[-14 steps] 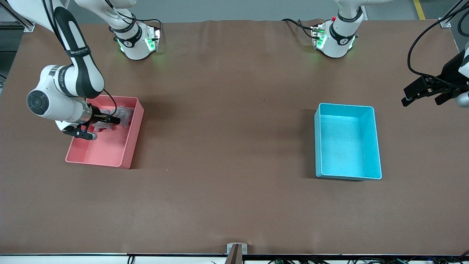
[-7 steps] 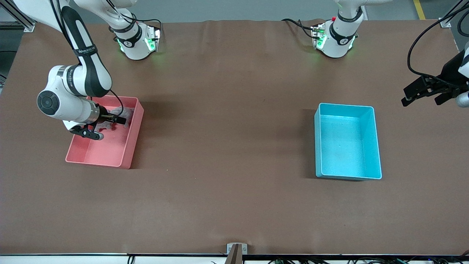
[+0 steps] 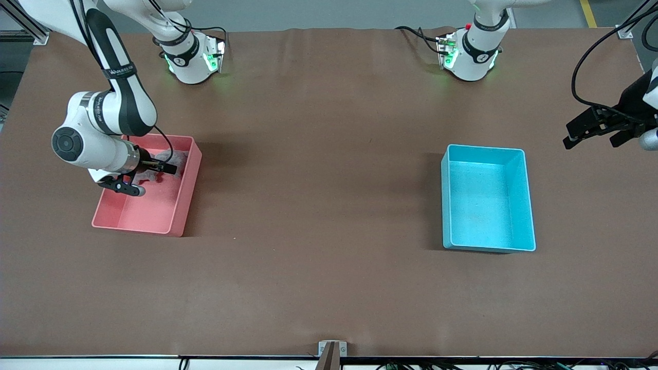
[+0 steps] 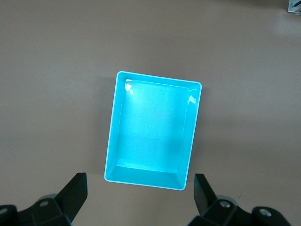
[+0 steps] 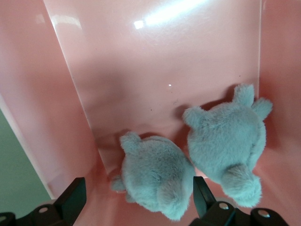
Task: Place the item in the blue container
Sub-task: 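Lower the open right gripper onto one gray plush toy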
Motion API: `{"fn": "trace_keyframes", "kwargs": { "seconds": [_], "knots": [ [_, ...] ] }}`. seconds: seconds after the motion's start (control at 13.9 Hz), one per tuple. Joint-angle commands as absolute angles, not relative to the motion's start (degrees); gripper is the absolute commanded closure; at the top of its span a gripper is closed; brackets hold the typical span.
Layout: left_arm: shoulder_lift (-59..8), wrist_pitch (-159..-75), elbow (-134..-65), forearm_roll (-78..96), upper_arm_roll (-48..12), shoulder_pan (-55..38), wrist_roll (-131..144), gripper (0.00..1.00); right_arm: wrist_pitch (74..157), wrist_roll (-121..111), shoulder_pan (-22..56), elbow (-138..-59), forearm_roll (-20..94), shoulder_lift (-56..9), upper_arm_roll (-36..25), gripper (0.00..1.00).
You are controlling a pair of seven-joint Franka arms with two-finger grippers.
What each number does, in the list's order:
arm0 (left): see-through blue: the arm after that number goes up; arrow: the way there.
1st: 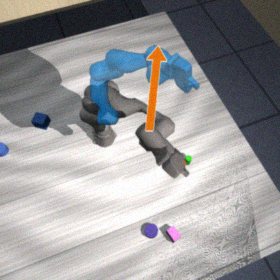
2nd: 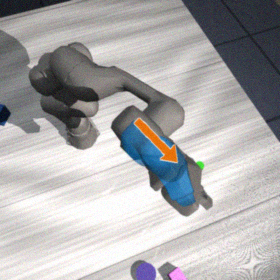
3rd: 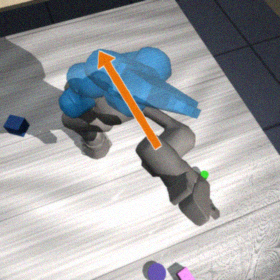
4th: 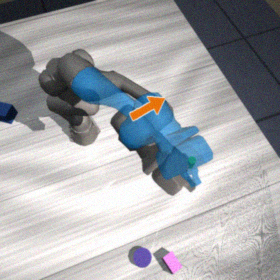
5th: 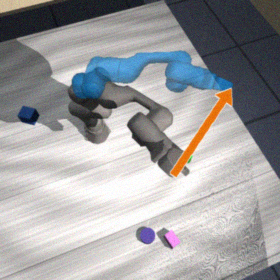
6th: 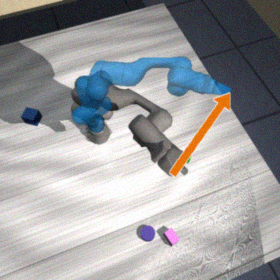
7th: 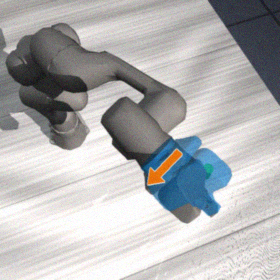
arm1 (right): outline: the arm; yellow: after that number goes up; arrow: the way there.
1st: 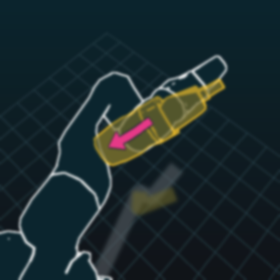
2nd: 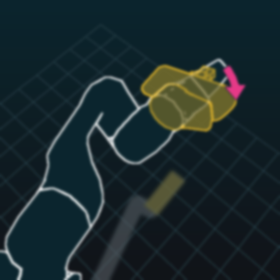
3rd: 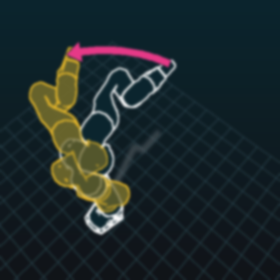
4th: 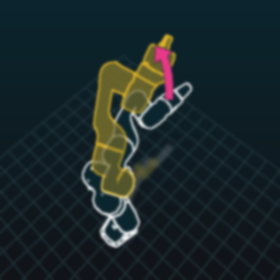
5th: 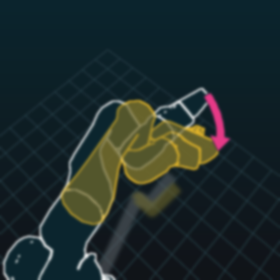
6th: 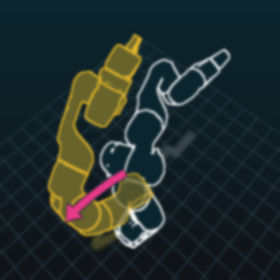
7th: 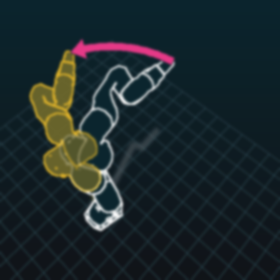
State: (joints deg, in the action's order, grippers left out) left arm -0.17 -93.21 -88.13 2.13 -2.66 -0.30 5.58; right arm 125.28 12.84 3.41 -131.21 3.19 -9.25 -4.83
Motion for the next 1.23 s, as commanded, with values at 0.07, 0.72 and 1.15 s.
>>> {"fn": "trace_keyframes", "kwargs": {
  "seconds": [0.07,0.72,1.15],
  "knots": [
    [-0.4,-93.1,-87.4,1.4,-2.6,-0.6,5.5,0.00,126.1,13.2,3.3,-132.9,4.0,-8.1,-4.8,0.00],
    [-0.4,-93.1,-87.4,1.4,-2.6,-0.6,5.5,0.00,136.4,13.3,3.2,-140.1,6.0,-12.0,-4.7,0.00],
    [-0.4,-93.1,-87.4,1.4,-2.6,-0.6,5.5,0.00,136.7,13.3,3.2,-140.1,6.0,-12.6,-4.7,0.00]
  ]
}}
